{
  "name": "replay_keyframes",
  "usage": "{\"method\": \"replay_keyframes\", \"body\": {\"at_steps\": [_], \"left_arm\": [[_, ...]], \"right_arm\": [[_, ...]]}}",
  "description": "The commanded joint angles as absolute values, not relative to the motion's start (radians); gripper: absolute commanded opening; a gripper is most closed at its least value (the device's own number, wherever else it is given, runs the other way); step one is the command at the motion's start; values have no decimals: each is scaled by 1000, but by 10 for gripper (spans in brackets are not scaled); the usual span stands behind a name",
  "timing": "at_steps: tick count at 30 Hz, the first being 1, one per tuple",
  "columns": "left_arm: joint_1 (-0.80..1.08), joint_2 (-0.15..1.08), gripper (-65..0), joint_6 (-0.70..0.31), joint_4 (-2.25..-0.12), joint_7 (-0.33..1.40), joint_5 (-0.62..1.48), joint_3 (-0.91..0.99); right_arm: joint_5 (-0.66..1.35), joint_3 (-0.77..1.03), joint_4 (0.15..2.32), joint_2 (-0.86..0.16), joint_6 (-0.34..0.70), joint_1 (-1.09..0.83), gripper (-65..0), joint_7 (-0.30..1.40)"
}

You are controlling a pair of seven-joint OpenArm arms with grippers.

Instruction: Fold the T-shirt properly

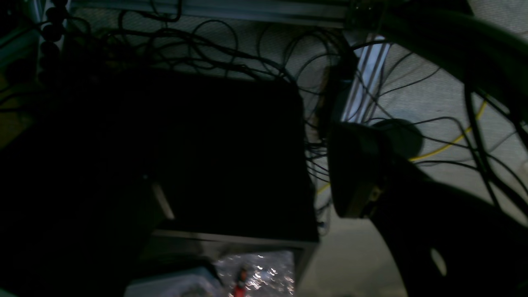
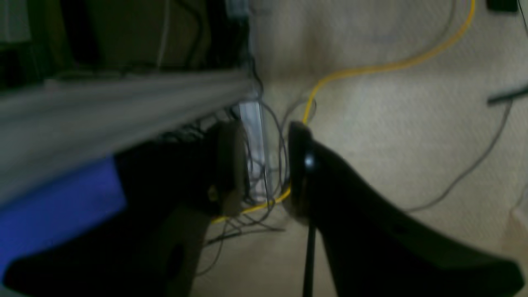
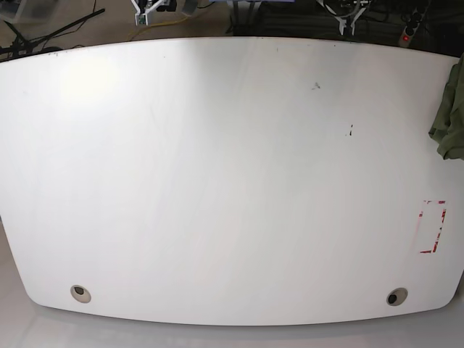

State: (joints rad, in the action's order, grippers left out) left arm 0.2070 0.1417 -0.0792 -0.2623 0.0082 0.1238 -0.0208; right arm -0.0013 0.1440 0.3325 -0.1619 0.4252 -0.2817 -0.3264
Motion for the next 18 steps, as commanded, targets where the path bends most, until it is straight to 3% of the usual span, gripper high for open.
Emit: {"method": "replay_keyframes", "body": {"at_steps": [1,6,18], "left_arm": [[166,147,-203,-81,-180,10,120,-22],[97,114,-203,-79,-76,12,120,-22],[84,87,-203,-25,-73,13,120,-22]], "right_arm": [[-5,145,329,-180,432,-262,-479,-252],[-5,145,329,-191,432,-214,-479,-186],[-5,143,329,-191,432,-206,-479,-163]]}}
